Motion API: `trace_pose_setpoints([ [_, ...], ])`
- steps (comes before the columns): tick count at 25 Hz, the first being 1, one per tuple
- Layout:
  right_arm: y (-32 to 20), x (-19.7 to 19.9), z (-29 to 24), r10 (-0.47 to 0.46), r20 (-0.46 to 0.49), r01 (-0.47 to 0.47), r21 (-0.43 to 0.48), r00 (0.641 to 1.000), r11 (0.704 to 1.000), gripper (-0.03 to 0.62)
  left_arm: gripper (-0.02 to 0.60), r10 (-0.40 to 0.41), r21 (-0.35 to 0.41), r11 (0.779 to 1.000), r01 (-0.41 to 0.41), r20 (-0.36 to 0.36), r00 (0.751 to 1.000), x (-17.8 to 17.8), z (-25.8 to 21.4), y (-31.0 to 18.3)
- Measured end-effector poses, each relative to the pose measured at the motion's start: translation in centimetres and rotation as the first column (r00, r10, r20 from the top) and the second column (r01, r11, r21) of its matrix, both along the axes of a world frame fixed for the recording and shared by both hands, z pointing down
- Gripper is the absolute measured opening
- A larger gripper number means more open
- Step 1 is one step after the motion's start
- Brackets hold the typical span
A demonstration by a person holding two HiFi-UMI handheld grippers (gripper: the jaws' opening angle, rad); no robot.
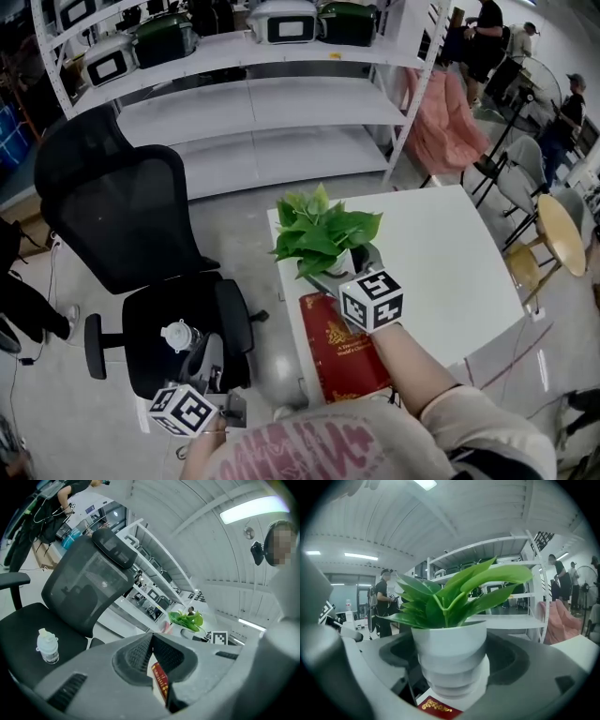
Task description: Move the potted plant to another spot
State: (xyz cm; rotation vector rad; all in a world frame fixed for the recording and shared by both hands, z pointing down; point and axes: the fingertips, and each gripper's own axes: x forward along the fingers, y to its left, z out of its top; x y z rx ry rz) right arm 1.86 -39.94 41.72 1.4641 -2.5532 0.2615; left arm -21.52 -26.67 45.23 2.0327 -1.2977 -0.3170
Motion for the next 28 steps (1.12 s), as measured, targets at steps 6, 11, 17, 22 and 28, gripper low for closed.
trace_pose_setpoints([
  [6, -1.9, -1.0, 1.2, -0.037, 0.002, 0.037, -0.019, 0.999, 0.999, 0.488, 0.003, -0.053, -0.027, 0.998, 0.054, 0.025, 0.998, -1.2, 0.4, 0.8],
  [11, -3.6, -1.8, 1.9, -0.055, 0.021, 0.056, -0.041, 0.998, 0.998, 0.488, 0.003, -0.096, -0.043, 0.994, 0.098, 0.046, 0.994, -2.4, 0.5, 1.5],
  [17, -5.9, -2.6, 3.5, -0.064, 0.004, 0.064, -0.064, 0.998, 0.996, 0.488, 0.003, -0.137, -0.055, 0.988, 0.141, 0.063, 0.989, -3.7, 1.3, 1.9],
  [22, -7.5, -3.0, 4.9, -0.060, -0.027, 0.058, -0.075, 0.998, 0.996, 0.488, 0.003, -0.175, -0.066, 0.982, 0.180, 0.069, 0.982, -4.8, 1.7, 2.6],
  [28, -9.0, -3.4, 6.6, -0.053, -0.042, 0.049, -0.095, 0.998, 0.994, 0.488, 0.003, -0.195, -0.087, 0.975, 0.203, 0.084, 0.977, -5.7, 2.3, 3.4],
])
